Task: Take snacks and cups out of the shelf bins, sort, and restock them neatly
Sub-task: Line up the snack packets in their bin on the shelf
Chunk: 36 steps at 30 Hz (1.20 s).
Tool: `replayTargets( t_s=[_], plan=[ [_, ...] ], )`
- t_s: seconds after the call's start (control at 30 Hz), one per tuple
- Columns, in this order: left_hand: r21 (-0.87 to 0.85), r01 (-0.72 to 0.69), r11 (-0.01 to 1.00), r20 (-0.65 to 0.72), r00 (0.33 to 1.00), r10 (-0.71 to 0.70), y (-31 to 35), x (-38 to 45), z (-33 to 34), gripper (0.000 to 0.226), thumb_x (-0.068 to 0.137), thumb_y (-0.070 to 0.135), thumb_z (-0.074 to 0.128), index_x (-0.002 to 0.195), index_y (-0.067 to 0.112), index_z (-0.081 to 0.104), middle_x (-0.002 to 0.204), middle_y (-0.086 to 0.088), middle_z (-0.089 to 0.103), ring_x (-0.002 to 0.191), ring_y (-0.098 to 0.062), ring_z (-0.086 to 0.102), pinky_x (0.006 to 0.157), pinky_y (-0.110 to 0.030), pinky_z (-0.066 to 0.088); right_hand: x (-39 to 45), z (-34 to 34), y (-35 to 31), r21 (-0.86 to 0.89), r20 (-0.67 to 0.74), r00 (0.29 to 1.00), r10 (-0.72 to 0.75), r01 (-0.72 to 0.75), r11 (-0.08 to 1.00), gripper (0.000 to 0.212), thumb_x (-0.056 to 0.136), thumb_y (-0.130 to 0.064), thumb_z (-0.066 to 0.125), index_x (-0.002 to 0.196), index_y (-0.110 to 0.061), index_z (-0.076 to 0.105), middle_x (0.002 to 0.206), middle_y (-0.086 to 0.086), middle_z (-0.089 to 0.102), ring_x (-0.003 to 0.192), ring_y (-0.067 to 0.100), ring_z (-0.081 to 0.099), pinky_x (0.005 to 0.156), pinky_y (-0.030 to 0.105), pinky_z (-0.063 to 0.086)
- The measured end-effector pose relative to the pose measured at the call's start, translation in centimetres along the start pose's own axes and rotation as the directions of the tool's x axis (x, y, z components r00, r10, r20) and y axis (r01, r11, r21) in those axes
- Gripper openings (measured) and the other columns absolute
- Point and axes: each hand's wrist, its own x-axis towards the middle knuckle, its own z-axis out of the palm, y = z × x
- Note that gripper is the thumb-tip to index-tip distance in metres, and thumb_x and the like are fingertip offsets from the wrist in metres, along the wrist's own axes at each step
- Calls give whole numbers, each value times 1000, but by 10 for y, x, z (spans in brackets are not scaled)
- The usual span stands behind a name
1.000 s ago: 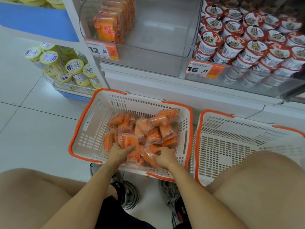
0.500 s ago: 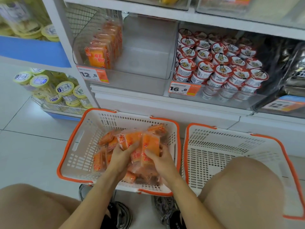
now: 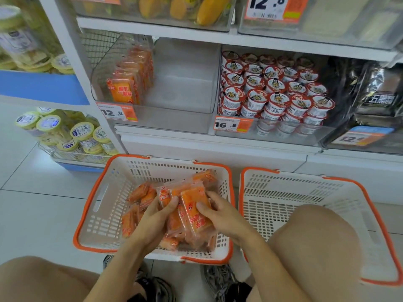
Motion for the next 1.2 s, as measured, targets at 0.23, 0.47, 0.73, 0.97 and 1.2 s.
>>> replayTargets(
  t_s=[0.23,0.47,0.73,0.97,1.2],
  plan=[
    [31,103,994,221,969,-107,31,-1,-13,51,98,46,52,141,19,52,138,-19,58,125,-42,56,103,-63,43,-6,-39,-53,-553,204,977,-62,167,816,65,81,-49,79,139,-35,53,114,-22,55,95,-8,53,77,9,41],
    [509,101,855,395,855,-337,73,16,2,74,80,34,82,143,20,45,134,0,63,122,-22,62,103,-42,50,17,-50,-111,-751,307,950,-62,281,598,65,49,-48,98,105,-32,70,103,-19,67,95,-1,62,80,27,55],
    [271,109,956,240,955,-177,104,48,3,64,80,31,80,133,6,55,120,-15,70,109,-33,69,99,-50,52,42,-61,-103,-304,-144,975,-172,122,945,104,48,-71,86,134,-31,45,125,-9,59,106,12,65,89,40,59],
    [326,141,935,350,900,-258,133,73,10,77,75,28,81,141,17,44,129,-11,66,117,-33,64,104,-52,48,53,-67,-112,104,-19,995,-98,100,990,66,75,-3,85,134,-15,55,115,16,69,94,26,74,76,43,62],
    [473,0,881,400,891,-215,130,80,7,80,74,41,84,141,19,46,130,-4,66,118,-25,65,104,-47,49,59,-59,-105,-150,-13,992,-126,122,981,79,57,-19,98,127,-24,61,116,9,69,97,25,73,79,50,62]
  ],
)
